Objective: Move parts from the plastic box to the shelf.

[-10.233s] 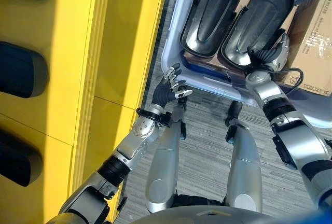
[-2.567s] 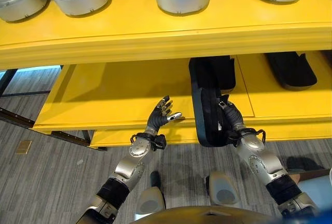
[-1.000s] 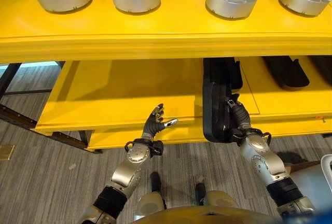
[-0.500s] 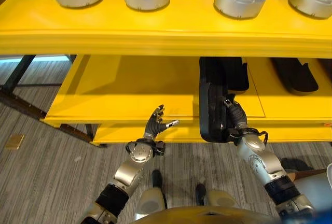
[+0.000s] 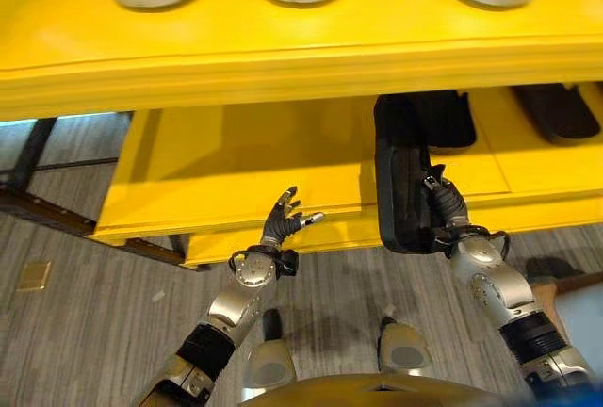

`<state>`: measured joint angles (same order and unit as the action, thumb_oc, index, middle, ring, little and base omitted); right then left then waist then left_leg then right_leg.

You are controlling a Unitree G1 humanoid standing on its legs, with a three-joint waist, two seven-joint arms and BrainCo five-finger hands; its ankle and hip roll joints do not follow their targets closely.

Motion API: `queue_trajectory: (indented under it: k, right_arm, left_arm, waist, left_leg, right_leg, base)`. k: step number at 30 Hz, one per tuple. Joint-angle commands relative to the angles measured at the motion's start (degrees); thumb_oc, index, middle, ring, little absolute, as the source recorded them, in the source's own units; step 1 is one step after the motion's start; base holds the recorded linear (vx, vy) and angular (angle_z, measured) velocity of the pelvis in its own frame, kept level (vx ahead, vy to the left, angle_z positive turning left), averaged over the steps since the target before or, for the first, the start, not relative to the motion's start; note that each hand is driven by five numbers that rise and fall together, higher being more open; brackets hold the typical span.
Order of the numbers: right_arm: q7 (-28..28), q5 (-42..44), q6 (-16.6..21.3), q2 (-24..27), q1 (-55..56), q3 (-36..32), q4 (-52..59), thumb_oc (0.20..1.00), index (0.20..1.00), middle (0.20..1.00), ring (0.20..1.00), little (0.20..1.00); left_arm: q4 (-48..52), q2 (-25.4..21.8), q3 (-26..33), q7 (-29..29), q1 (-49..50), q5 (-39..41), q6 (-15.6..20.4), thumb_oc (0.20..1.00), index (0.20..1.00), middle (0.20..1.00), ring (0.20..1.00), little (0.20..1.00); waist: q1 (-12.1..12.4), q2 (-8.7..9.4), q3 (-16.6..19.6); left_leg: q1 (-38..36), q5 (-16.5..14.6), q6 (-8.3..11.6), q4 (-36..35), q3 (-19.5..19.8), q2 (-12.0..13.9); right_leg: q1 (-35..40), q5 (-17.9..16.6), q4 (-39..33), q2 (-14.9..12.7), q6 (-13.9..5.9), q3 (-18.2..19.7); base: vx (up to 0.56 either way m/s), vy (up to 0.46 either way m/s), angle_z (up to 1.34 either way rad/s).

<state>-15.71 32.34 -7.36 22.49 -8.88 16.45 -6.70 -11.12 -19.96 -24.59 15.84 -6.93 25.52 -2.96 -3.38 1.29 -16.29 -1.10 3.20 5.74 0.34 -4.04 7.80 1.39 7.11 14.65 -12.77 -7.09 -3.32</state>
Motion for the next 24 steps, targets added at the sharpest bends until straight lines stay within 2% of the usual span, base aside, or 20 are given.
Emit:
queue_trajectory:
  k: [1,2,7,13,15,24]
  right_arm:
    - [-0.28,-2.13,3.69,1.65,-2.84,-2.31,4.67,0.200,0.200,0.200,0.200,0.200]
    - [-0.73,-1.94,3.85,1.27,-3.48,-2.07,4.20,0.200,0.200,0.200,0.200,0.200]
    - [-0.25,-3.06,2.99,0.80,-4.11,-2.02,4.94,0.200,0.200,0.200,0.200,0.200]
    - [-0.21,-3.67,2.06,1.55,-6.39,-2.42,4.45,0.200,0.200,0.200,0.200,0.200]
    - [-0.19,-2.08,0.56,1.94,-9.56,-3.03,2.29,0.200,0.200,0.200,0.200,0.200]
    - [1.36,-2.49,-2.22,4.23,-17.19,-3.76,-3.20,0.200,0.200,0.200,0.200,0.200]
  left_arm:
    - [3.91,1.37,-0.82,-0.93,1.14,-1.05,2.06,1.000,1.000,1.000,1.000,1.000]
    - [4.56,0.74,-0.39,-1.04,1.21,-0.95,1.42,1.000,1.000,1.000,1.000,1.000]
    - [6.83,0.32,0.52,-0.90,2.14,-1.73,0.09,1.000,1.000,1.000,1.000,1.000]
    - [8.71,-0.66,0.79,-2.15,1.89,-3.67,-0.38,1.000,1.000,1.000,1.000,1.000]
    - [9.80,-1.27,1.08,-3.52,0.80,-3.40,-1.12,1.000,1.000,1.000,1.000,1.000]
    - [11.45,-2.27,0.18,-6.11,-0.57,-2.94,-3.14,1.000,1.000,1.000,1.000,1.000]
  waist:
    - [-0.80,-1.43,3.24]
    - [-0.04,-1.01,3.09]
    - [1.37,0.01,2.72]
    - [3.22,1.27,1.66]
    - [4.43,1.67,0.63]
    - [6.80,1.72,-1.41]
  left_leg:
    - [-2.30,-1.84,-1.17,-1.33,-1.45,3.39]
    - [-2.51,-2.52,-1.58,-1.78,-1.97,2.61]
    - [-2.17,-3.41,-2.21,-1.79,-3.42,2.06]
    - [1.01,-3.88,-2.65,1.07,-2.79,1.71]
    - [2.99,-3.33,-2.41,2.28,-1.50,1.93]
    - [6.67,-2.09,-1.88,4.19,0.87,1.55]
  right_leg:
    - [-1.78,4.80,4.25,7.32,2.89,-3.23]
    - [-1.50,3.12,1.88,6.34,1.51,-3.50]
    - [-0.85,1.67,-1.10,5.44,0.44,-4.15]
    - [-1.23,2.50,-0.06,6.16,0.92,-4.54]
    - [-1.52,3.19,0.84,7.21,1.68,-4.93]
    - [-1.36,3.62,1.15,8.03,2.74,-6.11]
  base:
    - [0.04,0.081,0.11]
    - [0.02,0.049,0.08]
    - [0.02,0.015,-0.05]
    - [-0.03,-0.054,0.00]
    - [-0.09,-0.092,0.15]
    - [-0.06,-0.051,0.08]
